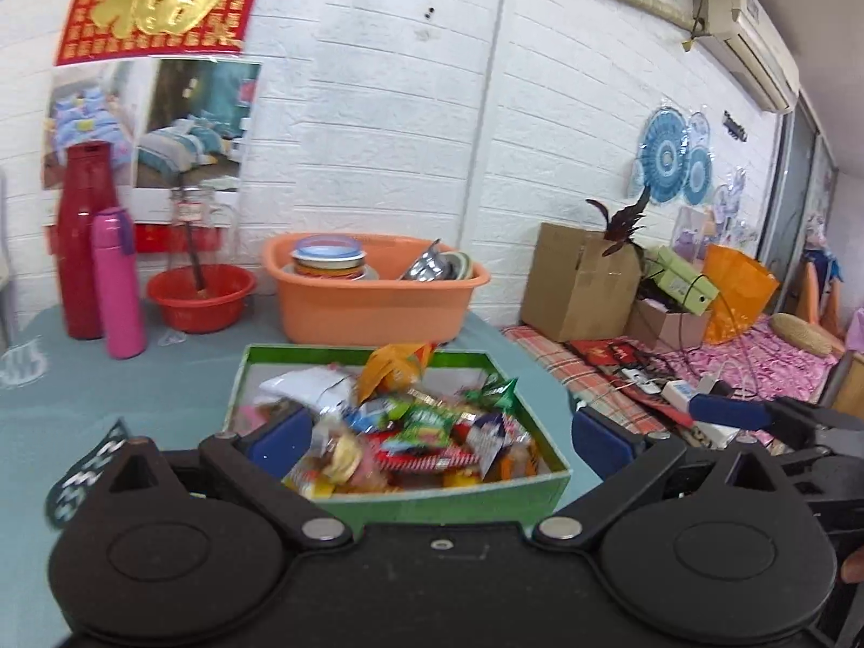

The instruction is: Organize snacks

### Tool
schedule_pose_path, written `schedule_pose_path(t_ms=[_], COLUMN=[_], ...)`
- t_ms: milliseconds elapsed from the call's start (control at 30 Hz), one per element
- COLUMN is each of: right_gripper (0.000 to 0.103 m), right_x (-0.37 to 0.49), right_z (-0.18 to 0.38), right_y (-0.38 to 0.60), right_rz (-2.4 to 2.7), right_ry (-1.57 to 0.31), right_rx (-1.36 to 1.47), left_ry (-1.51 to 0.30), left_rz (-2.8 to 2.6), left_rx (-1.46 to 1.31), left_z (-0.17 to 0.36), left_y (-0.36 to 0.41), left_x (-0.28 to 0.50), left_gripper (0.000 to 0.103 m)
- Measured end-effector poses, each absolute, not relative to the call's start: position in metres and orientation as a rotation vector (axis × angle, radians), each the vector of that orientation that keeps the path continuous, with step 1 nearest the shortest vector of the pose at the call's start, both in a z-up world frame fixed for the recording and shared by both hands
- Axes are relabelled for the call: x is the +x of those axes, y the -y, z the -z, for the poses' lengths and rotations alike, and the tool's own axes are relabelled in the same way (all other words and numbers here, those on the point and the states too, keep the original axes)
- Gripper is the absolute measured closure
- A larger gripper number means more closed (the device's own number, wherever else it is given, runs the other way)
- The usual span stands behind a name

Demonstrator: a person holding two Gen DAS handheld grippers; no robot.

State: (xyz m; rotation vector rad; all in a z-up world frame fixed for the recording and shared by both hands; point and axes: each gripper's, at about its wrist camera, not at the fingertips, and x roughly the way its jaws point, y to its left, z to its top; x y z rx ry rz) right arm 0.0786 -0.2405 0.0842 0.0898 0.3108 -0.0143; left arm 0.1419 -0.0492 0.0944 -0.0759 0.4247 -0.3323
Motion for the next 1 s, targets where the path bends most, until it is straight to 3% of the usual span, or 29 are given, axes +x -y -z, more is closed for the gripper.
schedule_pose_path(t_ms=[533, 1000], right_gripper=[0.0, 0.0], right_x=[0.051, 0.053], right_z=[-0.013, -0.009], right_y=[0.199, 0.203], right_rz=[0.108, 0.137], right_ry=[-0.429, -0.427], right_rx=[0.022, 0.024], left_ry=[-0.552, -0.57], left_rz=[0.163, 0.136], left_rx=[-0.066, -0.049], left_z=[-0.021, -0.01], left_y=[0.036, 0.034], left_x=[0.1, 0.102], left_gripper=[0.0, 0.0])
